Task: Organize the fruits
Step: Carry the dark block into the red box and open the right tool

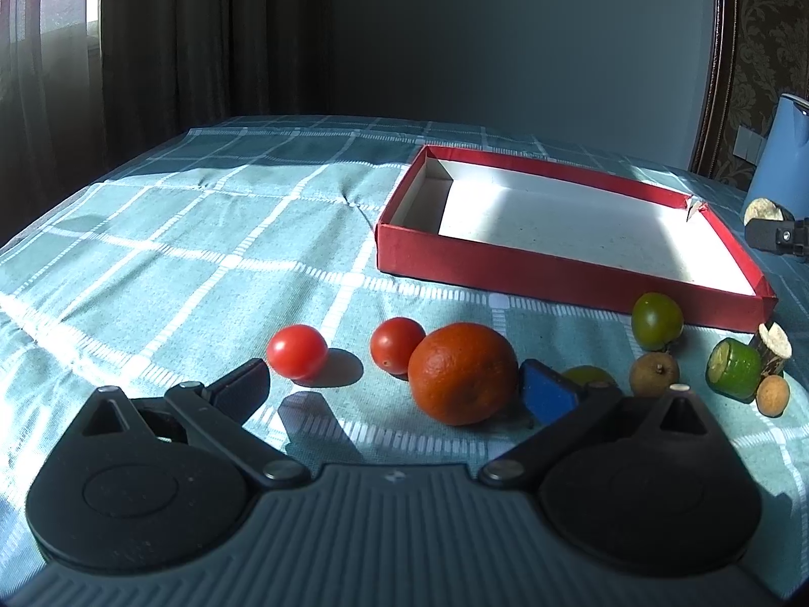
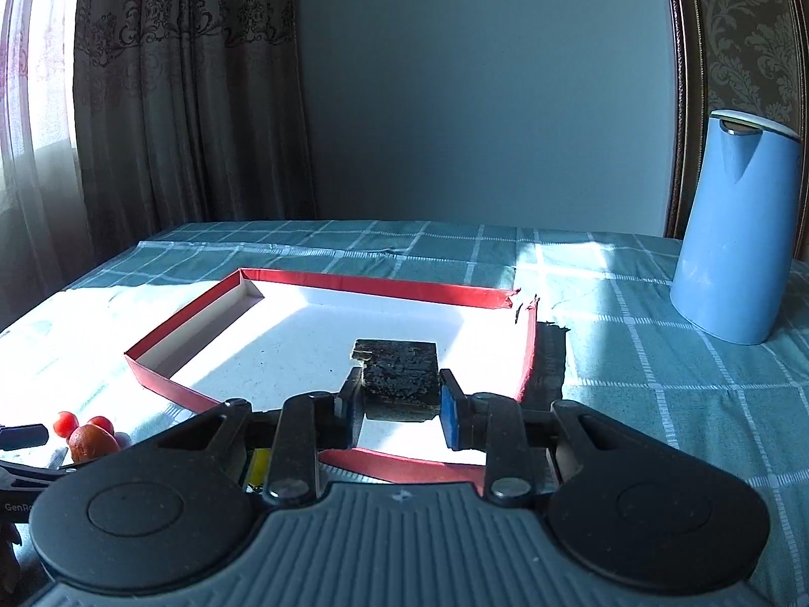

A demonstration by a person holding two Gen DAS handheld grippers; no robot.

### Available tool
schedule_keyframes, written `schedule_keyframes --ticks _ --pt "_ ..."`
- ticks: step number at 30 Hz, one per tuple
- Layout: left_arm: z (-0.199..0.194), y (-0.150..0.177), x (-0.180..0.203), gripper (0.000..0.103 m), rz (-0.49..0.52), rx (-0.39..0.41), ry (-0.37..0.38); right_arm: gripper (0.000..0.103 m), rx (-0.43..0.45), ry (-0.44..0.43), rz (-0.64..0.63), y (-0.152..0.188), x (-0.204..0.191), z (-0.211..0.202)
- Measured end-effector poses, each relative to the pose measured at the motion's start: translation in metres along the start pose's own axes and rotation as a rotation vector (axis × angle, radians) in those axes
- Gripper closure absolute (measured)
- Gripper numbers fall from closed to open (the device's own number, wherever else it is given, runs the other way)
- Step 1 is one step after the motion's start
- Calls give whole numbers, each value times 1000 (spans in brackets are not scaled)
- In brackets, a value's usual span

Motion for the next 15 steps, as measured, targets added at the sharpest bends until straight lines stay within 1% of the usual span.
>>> schedule_keyframes --ticks 2,5,7,9,10,11,13,15 --pt "0 0 0 0 0 0 2 74 -17 15 -20 1 -4 13" --pt "0 0 0 0 1 2 5 74 -43 29 -10 4 -3 30" --pt "0 0 1 0 0 4 7 74 -33 61 -5 5 2 37" --pt "0 0 0 0 -4 2 12 72 -80 56 15 10 8 45" --pt "-1 0 -1 0 -8 2 21 67 -104 58 35 13 12 45" --pt "-1 1 -1 0 -11 5 26 59 -99 51 61 15 16 42" --pt "-4 1 -3 0 -18 17 34 53 -31 43 108 20 25 22" --pt "-8 1 -5 0 -28 38 44 51 16 37 133 24 33 3"
Point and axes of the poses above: each gripper's, at about its wrist camera, not at the fingertips, and z roughly the way its jaws point, x to its right, y to its underside, the point moved 4 cm from there along z, roughly the way its jaws point, and after that the axes turned 1 degree about z, right-handed, at the moved point
